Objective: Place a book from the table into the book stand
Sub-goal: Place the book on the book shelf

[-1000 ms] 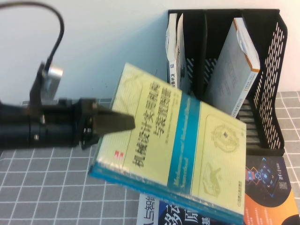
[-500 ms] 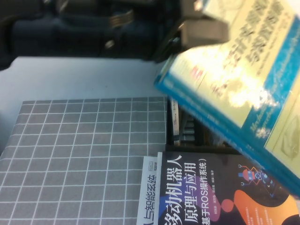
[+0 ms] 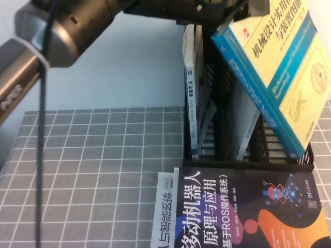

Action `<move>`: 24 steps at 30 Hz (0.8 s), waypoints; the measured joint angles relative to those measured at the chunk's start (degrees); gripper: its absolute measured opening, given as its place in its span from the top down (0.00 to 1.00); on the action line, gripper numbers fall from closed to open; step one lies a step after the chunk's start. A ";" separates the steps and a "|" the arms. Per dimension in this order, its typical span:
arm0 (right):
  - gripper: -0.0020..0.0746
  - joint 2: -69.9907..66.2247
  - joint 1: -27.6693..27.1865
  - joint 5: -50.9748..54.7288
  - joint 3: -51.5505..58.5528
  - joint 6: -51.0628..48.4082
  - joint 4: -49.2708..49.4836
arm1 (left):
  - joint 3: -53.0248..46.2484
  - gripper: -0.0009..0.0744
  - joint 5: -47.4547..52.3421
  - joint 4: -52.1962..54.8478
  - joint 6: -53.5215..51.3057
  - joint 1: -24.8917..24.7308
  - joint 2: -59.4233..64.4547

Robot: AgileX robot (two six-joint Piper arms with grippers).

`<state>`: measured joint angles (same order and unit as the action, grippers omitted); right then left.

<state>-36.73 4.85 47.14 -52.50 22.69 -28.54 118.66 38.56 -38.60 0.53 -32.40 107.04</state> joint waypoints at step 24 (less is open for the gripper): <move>0.98 0.00 0.00 2.37 0.00 -4.30 3.69 | 17.64 0.73 11.72 34.87 26.08 -7.42 5.16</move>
<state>-36.73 4.85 49.51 -52.50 18.39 -24.85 136.31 50.28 -3.73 26.61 -39.83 112.21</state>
